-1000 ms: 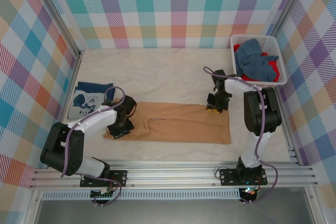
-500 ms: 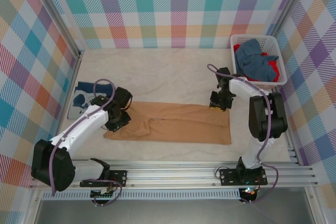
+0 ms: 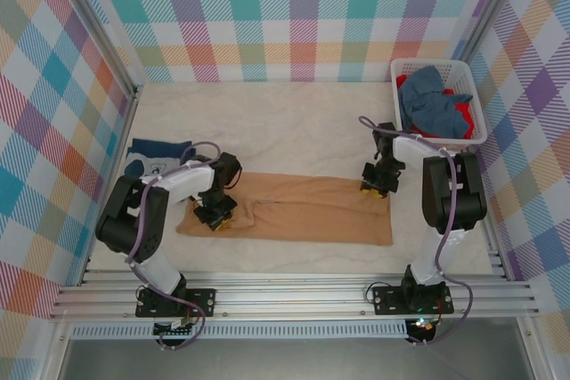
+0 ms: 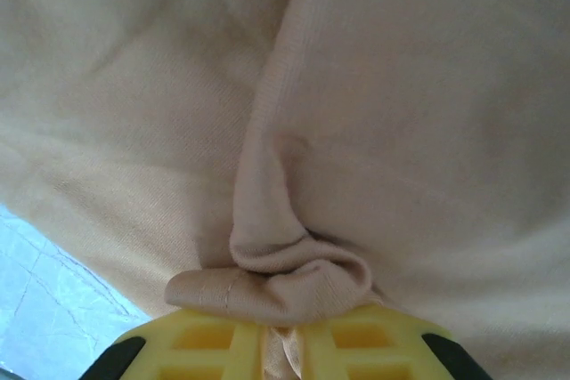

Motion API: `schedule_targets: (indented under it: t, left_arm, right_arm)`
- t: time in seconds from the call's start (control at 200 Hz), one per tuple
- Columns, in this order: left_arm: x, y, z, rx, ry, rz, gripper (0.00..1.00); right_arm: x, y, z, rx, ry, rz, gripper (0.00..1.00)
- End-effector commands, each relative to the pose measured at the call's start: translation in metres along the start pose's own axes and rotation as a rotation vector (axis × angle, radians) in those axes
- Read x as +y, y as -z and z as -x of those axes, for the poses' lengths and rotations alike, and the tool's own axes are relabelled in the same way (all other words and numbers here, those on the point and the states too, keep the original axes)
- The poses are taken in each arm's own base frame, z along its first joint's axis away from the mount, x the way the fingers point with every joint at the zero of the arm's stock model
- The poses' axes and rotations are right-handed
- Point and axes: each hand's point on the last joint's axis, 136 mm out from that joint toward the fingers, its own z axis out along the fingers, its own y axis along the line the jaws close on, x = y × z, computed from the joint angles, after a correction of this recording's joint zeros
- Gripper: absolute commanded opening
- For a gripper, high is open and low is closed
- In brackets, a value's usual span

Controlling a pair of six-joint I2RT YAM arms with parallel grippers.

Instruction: Fold and stack the t-shirts

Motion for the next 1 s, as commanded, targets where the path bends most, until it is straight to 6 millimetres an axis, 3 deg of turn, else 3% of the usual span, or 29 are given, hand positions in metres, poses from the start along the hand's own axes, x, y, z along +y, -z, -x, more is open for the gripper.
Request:
schedule_targets:
  t: [0.0,0.275,0.39,0.495,0.585,0.67,0.86,0.995]
  left_arm:
    - [-0.014,-0.009,0.029,-0.059,-0.027,0.008,0.17]
    - [-0.098,0.001,0.093,-0.119,-0.139,-0.001,0.16]
    - [-0.147,0.01,0.126,-0.158,-0.145,-0.041,0.16]
    - [-0.199,0.019,0.16,-0.197,-0.134,-0.126,0.16]
    - [-0.251,0.031,0.176,-0.194,-0.12,-0.271,0.16]
    - [-0.283,0.04,0.185,-0.197,-0.079,-0.375,0.16]
    - [-0.324,0.038,0.198,-0.152,0.024,-0.563,0.17]
    - [-0.345,0.045,0.199,-0.139,0.004,-0.669,0.18]
  right_arm:
    - [-0.028,-0.008,-0.016,0.062,-0.095,-0.065,0.28]
    - [-0.041,0.002,-0.04,0.088,-0.227,-0.103,0.28]
    - [-0.04,0.004,-0.056,0.117,-0.285,-0.074,0.28]
    - [-0.033,-0.008,-0.077,0.186,-0.31,-0.044,0.28]
    - [-0.019,-0.017,-0.09,0.197,-0.242,-0.061,0.28]
    - [-0.002,-0.025,-0.103,0.226,-0.195,-0.074,0.28]
    - [0.043,-0.036,-0.132,0.297,-0.155,-0.037,0.28]
    - [0.076,-0.041,-0.14,0.31,-0.098,0.001,0.29]
